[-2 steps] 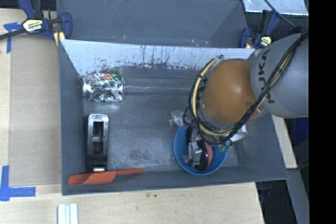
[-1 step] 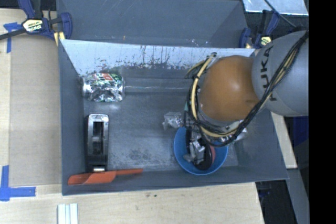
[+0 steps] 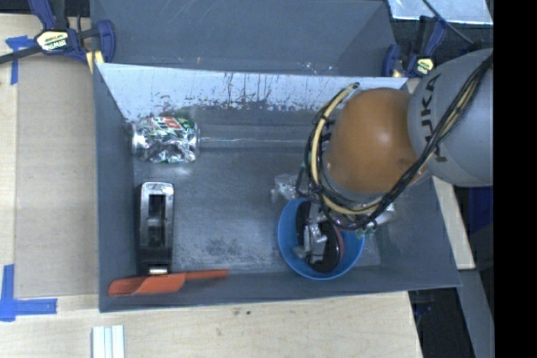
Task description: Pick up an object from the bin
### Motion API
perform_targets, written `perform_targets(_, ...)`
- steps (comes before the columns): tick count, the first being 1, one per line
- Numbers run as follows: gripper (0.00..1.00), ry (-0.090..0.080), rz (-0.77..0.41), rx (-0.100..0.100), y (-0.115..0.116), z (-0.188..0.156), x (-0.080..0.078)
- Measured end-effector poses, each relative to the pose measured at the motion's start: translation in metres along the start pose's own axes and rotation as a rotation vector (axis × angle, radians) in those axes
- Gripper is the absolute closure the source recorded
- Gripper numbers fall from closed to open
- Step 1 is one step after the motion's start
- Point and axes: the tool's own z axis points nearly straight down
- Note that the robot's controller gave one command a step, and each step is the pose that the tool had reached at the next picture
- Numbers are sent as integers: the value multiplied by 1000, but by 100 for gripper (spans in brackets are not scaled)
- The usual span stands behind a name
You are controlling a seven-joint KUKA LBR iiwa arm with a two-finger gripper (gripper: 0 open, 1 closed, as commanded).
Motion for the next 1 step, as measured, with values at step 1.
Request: perform_targets(1,0,-3,-195,-2,-4,5,-1)
